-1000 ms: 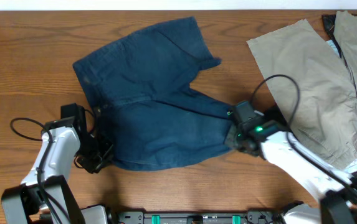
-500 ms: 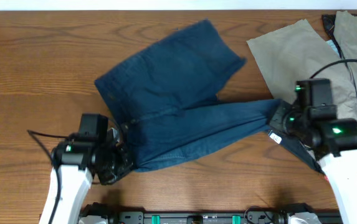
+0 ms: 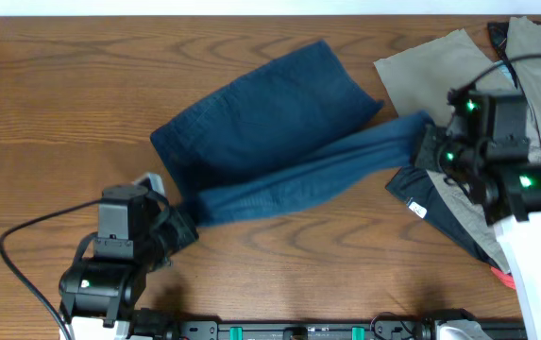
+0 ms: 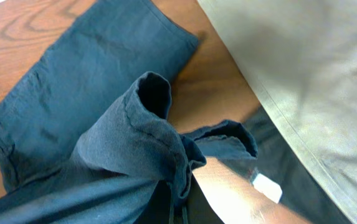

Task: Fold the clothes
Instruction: 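Lift the hems and fold them up toward the waistband with both grippers, then lower the folded hems onto the waistband and open both grippers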

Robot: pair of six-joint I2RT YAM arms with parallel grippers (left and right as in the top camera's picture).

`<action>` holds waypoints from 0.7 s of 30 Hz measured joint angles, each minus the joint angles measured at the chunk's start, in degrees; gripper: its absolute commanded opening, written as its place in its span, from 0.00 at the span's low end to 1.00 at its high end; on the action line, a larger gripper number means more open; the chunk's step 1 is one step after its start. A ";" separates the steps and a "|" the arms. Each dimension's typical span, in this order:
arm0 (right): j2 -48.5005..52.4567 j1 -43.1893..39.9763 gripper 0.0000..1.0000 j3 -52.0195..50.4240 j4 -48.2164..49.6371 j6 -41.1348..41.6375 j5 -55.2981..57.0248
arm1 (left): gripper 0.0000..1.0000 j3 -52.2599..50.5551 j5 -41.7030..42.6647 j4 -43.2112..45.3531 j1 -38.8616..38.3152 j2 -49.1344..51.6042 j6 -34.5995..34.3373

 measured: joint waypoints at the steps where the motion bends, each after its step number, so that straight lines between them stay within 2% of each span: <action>1: 1.38 -0.02 0.01 0.02 1.22 -0.42 -0.63 | 0.06 0.00 -1.55 2.01 -0.02 0.39 -1.33; 6: 8.09 0.00 0.01 0.04 8.02 -1.27 -4.55 | 0.06 0.00 -9.05 11.08 -0.07 4.90 -6.27; 10: 12.85 0.04 0.01 0.09 14.91 -1.70 -7.54 | 0.06 0.00 -12.41 16.46 -0.07 9.97 -7.63; 16: 18.36 0.44 0.01 0.11 25.24 -1.44 -10.56 | 0.06 0.00 -14.56 25.20 1.92 18.25 -8.09; 20: 23.26 2.29 0.02 0.09 37.68 0.85 -11.54 | 0.06 0.00 -14.58 34.60 5.25 22.73 -8.33; 21: 24.57 2.84 0.12 0.17 42.32 1.92 -11.63 | 0.07 0.00 -14.71 37.42 6.21 23.82 -8.48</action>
